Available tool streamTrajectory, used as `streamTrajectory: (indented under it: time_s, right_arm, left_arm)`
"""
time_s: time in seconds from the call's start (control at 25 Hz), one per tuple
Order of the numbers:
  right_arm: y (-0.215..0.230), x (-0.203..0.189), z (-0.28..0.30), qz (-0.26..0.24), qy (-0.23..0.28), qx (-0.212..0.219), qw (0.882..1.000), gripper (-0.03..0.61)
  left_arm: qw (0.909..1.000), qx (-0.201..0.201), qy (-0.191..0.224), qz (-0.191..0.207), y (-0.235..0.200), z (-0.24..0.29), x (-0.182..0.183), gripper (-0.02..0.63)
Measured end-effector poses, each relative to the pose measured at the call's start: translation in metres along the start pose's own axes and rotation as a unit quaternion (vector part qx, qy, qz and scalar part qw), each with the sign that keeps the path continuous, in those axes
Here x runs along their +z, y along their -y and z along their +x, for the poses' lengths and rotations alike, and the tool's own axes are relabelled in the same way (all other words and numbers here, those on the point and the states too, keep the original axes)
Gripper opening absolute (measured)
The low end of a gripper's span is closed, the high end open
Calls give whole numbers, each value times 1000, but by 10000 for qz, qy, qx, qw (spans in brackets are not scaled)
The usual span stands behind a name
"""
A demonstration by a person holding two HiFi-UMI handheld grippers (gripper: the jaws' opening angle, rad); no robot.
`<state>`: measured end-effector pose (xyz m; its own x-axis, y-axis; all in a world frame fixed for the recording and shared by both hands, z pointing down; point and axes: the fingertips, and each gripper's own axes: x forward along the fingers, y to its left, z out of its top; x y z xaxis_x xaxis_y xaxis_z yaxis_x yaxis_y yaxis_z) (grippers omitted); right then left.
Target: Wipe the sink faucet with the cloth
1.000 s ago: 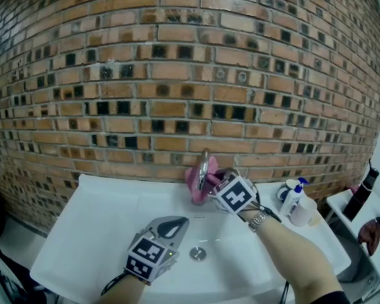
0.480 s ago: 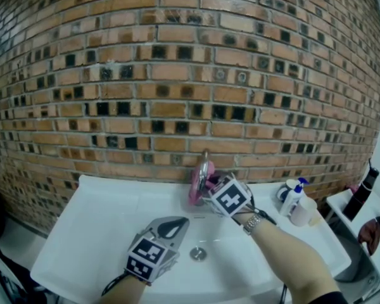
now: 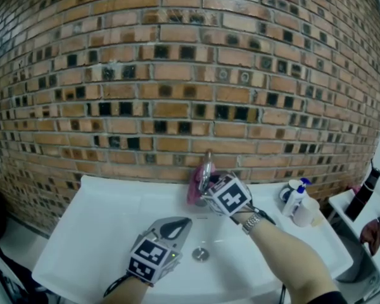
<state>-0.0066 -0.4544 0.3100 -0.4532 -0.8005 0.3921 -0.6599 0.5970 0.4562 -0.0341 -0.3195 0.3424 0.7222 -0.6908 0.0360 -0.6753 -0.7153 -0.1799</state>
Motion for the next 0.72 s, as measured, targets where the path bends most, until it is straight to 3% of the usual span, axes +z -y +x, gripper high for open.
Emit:
streamTrajectory:
  time_s: [0.72]
  right_arm:
    - [14, 23, -16, -283, 451, -295, 9981, 81]
  left_arm:
    - [10000, 12, -10, 0, -2, -1, -2, 17]
